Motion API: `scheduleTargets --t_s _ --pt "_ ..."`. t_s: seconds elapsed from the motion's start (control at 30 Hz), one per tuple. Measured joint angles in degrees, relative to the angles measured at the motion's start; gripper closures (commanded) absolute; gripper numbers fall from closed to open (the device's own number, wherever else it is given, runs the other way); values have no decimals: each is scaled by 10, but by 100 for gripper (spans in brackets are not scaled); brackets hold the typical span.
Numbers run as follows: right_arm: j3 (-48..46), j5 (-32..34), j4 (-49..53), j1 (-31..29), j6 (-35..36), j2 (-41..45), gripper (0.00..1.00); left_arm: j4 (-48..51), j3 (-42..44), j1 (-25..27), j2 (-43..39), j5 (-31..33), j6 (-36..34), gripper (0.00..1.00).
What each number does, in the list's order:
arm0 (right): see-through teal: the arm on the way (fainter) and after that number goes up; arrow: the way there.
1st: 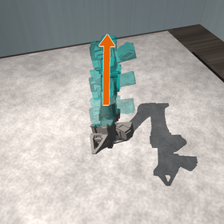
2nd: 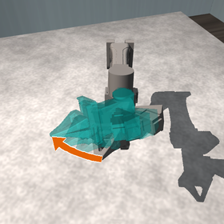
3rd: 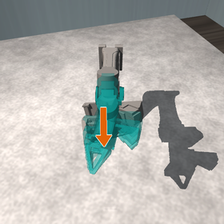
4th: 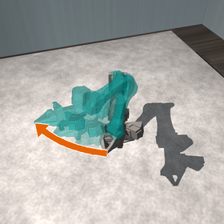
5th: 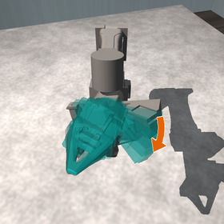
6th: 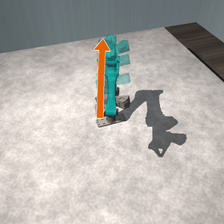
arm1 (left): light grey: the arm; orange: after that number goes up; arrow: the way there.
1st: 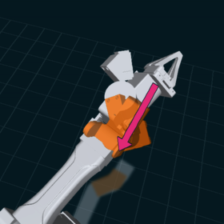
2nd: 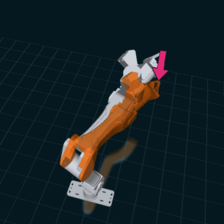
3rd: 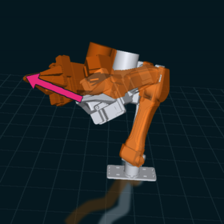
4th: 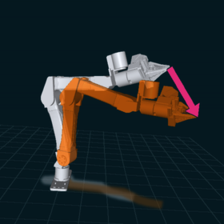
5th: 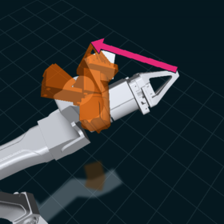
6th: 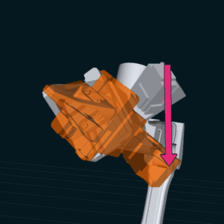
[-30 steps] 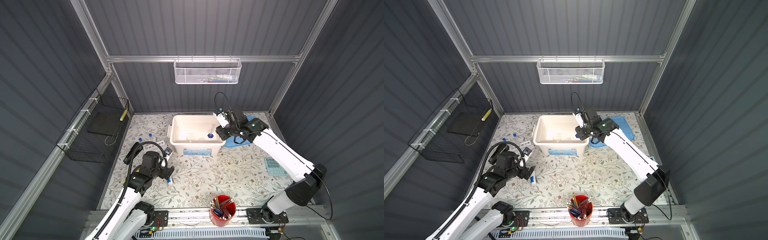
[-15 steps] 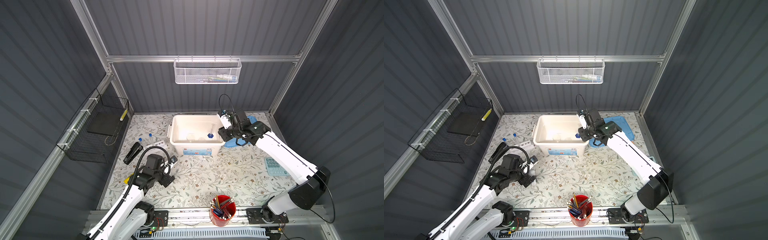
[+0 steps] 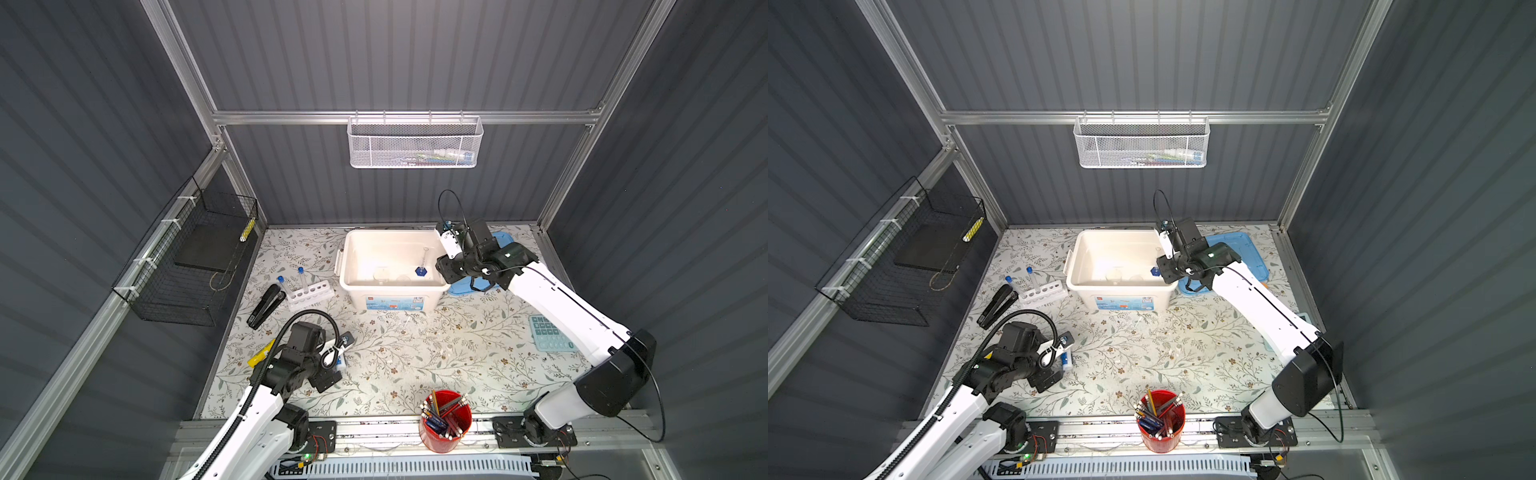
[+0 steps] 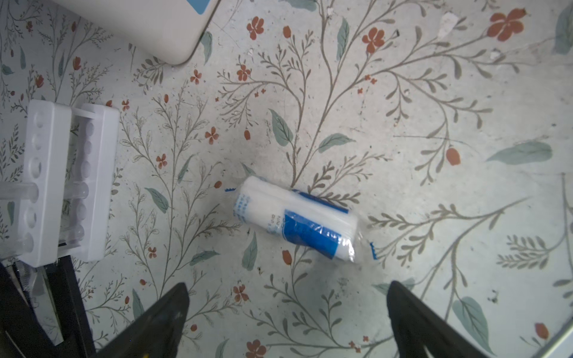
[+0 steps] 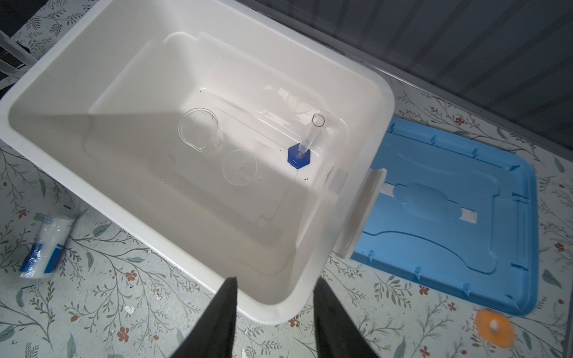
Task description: Organize the chemistry lab equipment
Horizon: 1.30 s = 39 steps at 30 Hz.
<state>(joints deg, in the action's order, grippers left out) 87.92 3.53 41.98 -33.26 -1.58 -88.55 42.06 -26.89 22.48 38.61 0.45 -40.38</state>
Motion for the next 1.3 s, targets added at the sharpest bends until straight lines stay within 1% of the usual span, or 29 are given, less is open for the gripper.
scheduleTargets --t_s 0.13,0.37,0.5,0.97,1.3 --pt "0 -5 0 0 -9 -4 57 9 5 0 -11 2 -4 0" --pt "14 -8 9 0 -25 -11 57 4 7 0 -42 11 19 0" --pt "16 -8 10 -3 -35 -14 57 -3 19 0 -40 16 20 0" --pt "11 -7 4 -3 -37 -18 57 -32 39 0 17 45 -2 1" --pt "-9 -7 -12 -3 -29 -18 57 -83 43 0 76 59 -13 2"
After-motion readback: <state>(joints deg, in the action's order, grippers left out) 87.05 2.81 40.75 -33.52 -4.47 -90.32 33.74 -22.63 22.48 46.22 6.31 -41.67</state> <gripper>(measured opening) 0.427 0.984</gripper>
